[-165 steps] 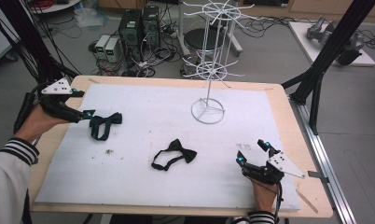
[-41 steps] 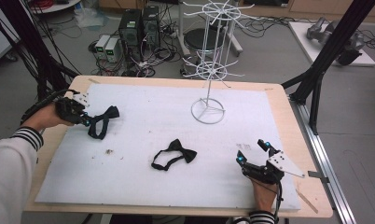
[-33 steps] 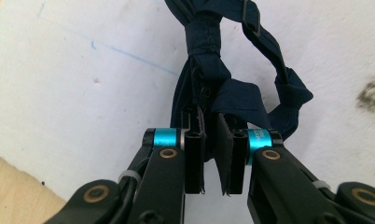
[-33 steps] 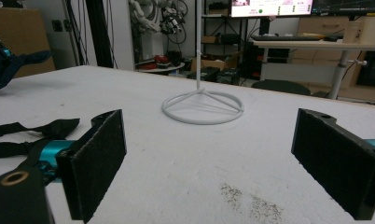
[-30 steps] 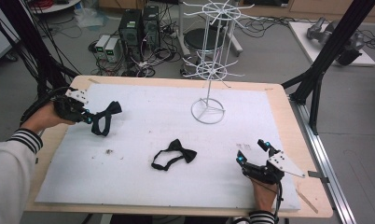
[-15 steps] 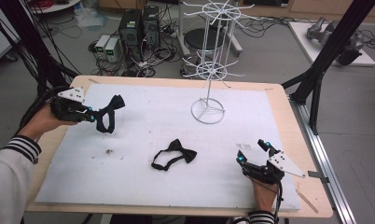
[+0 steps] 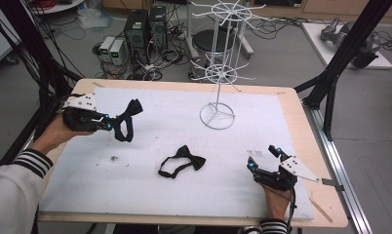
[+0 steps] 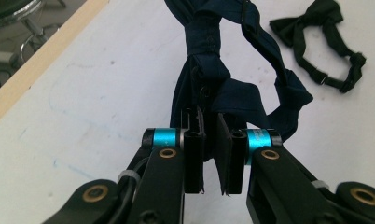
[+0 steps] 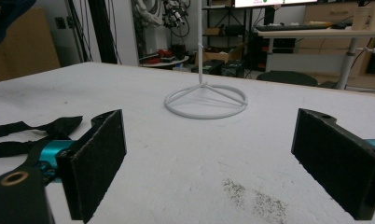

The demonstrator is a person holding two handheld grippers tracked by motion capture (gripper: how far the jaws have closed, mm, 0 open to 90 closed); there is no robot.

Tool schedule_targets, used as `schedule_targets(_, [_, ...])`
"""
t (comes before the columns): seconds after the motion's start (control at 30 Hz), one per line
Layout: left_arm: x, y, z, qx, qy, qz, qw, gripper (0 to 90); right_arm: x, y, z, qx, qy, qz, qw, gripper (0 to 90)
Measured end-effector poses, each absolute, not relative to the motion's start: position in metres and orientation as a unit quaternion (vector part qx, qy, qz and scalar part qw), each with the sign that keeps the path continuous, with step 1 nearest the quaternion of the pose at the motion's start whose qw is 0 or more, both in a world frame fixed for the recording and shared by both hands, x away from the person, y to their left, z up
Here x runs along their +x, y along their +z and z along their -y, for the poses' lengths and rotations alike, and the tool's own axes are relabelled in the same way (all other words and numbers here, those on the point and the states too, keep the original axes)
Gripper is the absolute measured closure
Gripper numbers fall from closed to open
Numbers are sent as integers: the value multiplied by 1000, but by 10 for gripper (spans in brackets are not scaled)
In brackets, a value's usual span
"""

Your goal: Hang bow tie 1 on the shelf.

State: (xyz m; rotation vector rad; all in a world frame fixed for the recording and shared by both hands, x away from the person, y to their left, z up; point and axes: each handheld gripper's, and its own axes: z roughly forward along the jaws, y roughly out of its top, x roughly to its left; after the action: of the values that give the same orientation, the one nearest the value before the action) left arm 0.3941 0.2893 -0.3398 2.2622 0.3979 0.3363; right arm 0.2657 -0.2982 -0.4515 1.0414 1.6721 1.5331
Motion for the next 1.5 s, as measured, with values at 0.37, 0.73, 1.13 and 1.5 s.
schedule_targets(0.37, [384,-336,-271,881,122,-135,436,821,267,-448,300,398,596,-628,303,95])
schedule_targets(0.73, [376,-335,-255,871,121,-124,460,820,277,-412,295,358,611,-654,265,94])
schedule_targets(1.13, [369,-329,-241,854,118,-112,494,820,296,-377,284,319,625,-680,213,95])
schedule_targets(1.5, [366,-333,-224,844,112,-103,515,820,316,-350,270,280,639,-700,151,95])
